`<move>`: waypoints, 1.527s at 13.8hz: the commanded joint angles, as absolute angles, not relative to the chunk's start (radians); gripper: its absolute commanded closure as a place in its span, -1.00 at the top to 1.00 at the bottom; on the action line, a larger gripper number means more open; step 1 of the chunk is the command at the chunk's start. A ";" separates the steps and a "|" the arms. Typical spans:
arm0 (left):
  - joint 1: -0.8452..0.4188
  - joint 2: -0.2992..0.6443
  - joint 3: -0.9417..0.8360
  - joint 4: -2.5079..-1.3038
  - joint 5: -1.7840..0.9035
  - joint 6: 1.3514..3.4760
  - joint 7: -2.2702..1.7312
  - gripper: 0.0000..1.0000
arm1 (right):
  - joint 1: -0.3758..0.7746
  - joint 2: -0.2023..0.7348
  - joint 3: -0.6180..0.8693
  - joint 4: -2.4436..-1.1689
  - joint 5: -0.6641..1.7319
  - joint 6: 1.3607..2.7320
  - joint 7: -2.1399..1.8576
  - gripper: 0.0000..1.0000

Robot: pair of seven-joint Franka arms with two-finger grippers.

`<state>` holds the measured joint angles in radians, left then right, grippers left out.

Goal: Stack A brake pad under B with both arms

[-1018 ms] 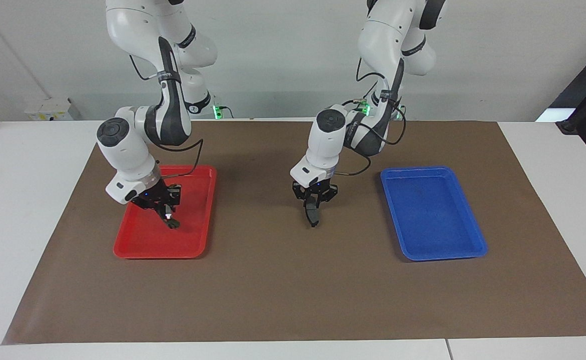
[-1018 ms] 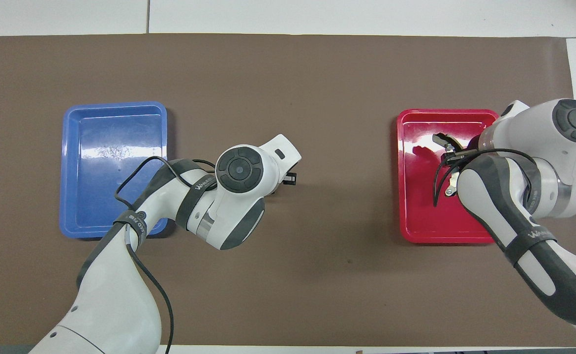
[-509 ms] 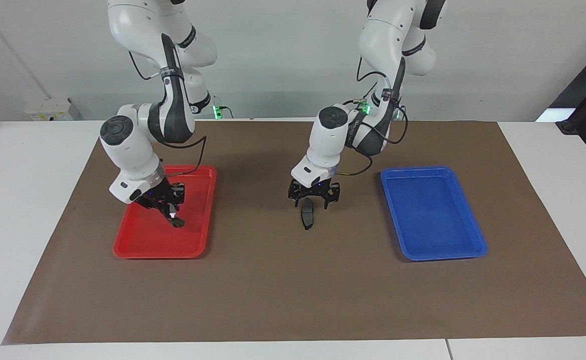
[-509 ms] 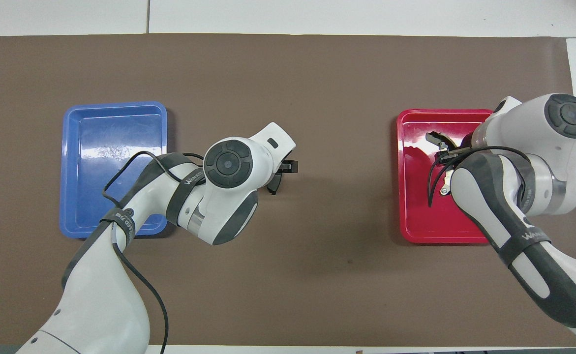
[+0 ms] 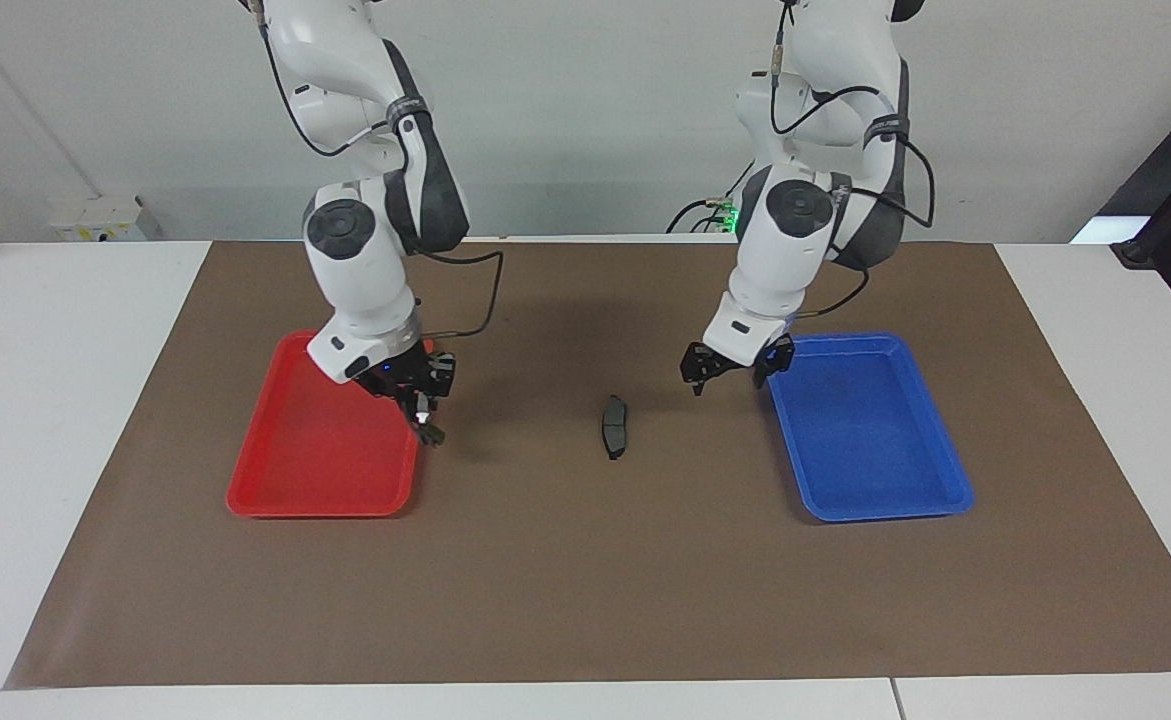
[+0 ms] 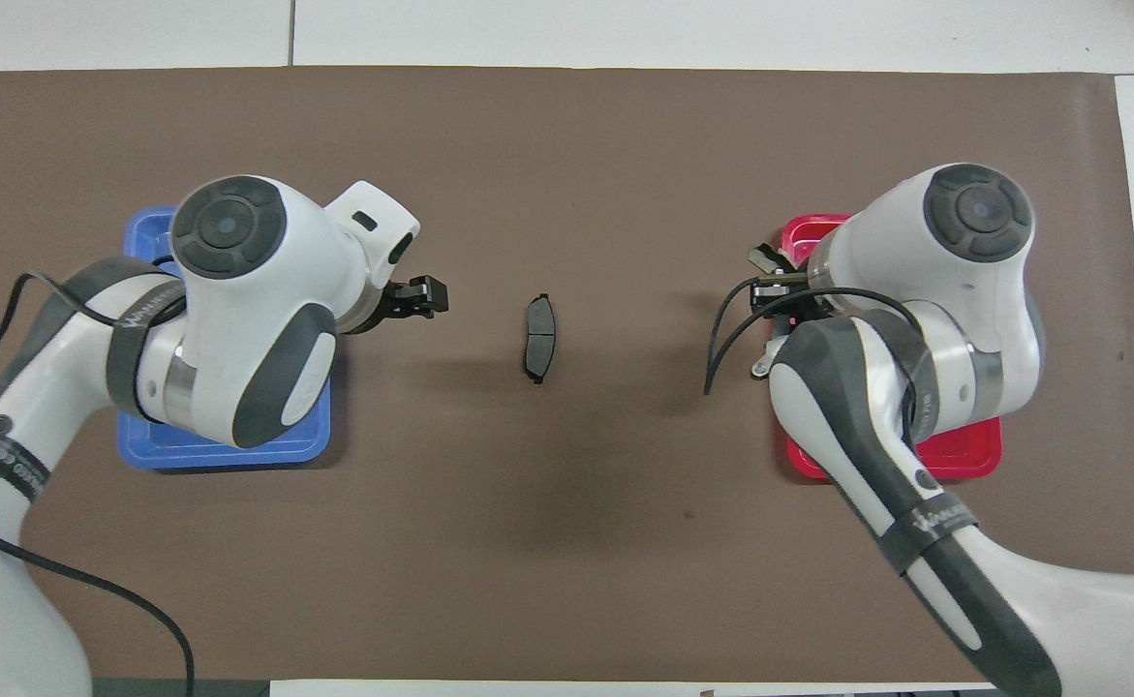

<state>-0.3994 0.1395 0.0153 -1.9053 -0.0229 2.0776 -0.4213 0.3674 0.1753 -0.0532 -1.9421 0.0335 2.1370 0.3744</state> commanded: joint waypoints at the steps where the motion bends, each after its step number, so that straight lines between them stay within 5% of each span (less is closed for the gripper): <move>1: -0.293 0.072 0.009 -1.948 -0.029 2.057 -0.307 0.99 | 0.443 0.233 -0.051 -1.861 0.049 2.114 0.457 -1.00; 8: -0.092 -0.002 0.014 -1.794 -0.029 1.791 -0.031 0.99 | 0.584 0.504 -0.051 -1.485 0.046 2.020 0.686 -1.00; 13: -0.037 0.012 0.017 -1.602 -0.021 1.573 0.038 0.99 | 0.623 0.548 -0.043 -1.489 0.046 2.077 0.704 -1.00; 21: -0.012 -0.009 0.015 -1.611 -0.021 1.514 0.058 1.00 | 0.658 0.568 -0.043 -1.557 0.029 2.114 0.648 -1.00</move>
